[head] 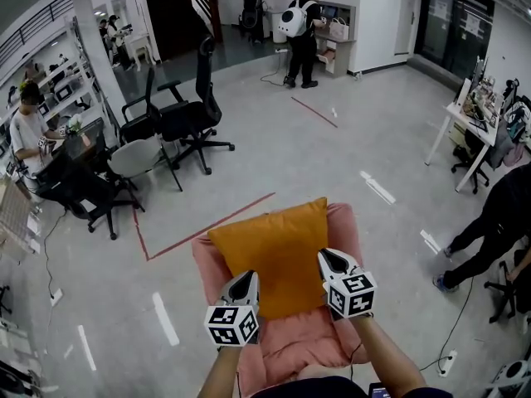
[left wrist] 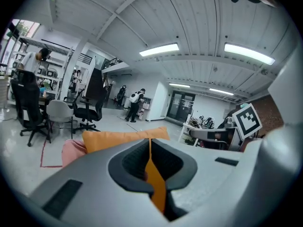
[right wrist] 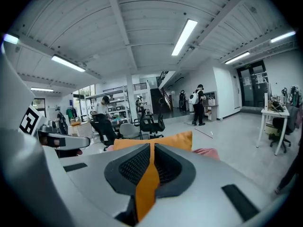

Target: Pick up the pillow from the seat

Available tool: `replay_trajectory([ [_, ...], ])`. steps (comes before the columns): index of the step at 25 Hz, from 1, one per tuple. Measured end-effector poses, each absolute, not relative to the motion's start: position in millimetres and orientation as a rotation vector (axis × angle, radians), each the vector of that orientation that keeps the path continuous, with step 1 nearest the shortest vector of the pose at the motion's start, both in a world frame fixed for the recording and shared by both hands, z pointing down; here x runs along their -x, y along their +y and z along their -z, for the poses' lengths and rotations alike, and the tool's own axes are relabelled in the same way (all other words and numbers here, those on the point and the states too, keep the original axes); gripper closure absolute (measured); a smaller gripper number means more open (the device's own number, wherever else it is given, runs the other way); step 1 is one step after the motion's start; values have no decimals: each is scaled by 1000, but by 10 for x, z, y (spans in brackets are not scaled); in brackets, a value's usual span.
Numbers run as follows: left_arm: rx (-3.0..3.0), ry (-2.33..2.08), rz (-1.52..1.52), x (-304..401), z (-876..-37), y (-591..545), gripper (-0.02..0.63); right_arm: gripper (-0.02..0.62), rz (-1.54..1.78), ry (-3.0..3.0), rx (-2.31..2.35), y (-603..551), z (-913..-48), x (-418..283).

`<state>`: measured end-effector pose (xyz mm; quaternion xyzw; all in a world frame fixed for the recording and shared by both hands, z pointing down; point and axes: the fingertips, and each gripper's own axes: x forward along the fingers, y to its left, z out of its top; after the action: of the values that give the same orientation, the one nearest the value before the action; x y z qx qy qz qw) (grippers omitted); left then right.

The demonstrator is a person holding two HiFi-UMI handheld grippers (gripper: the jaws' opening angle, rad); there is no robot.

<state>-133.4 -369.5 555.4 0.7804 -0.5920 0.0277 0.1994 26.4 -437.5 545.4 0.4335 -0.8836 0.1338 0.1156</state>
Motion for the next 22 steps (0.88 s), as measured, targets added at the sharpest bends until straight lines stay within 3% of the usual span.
replay_trajectory([
  [5, -2140, -1676, -100, 1385, -5685, -3819, 597, 574, -407, -2574, -1241, -4508, -5566, -264],
  [11, -2089, -1665, -139, 1486, -5936, -3939, 541, 569, -432, -2555, -1205, -4683, -5723, -238],
  [22, -2003, -1672, -207, 1633, -6378, -4126, 411, 431, -473, -2481, -1114, -4900, -6122, -183],
])
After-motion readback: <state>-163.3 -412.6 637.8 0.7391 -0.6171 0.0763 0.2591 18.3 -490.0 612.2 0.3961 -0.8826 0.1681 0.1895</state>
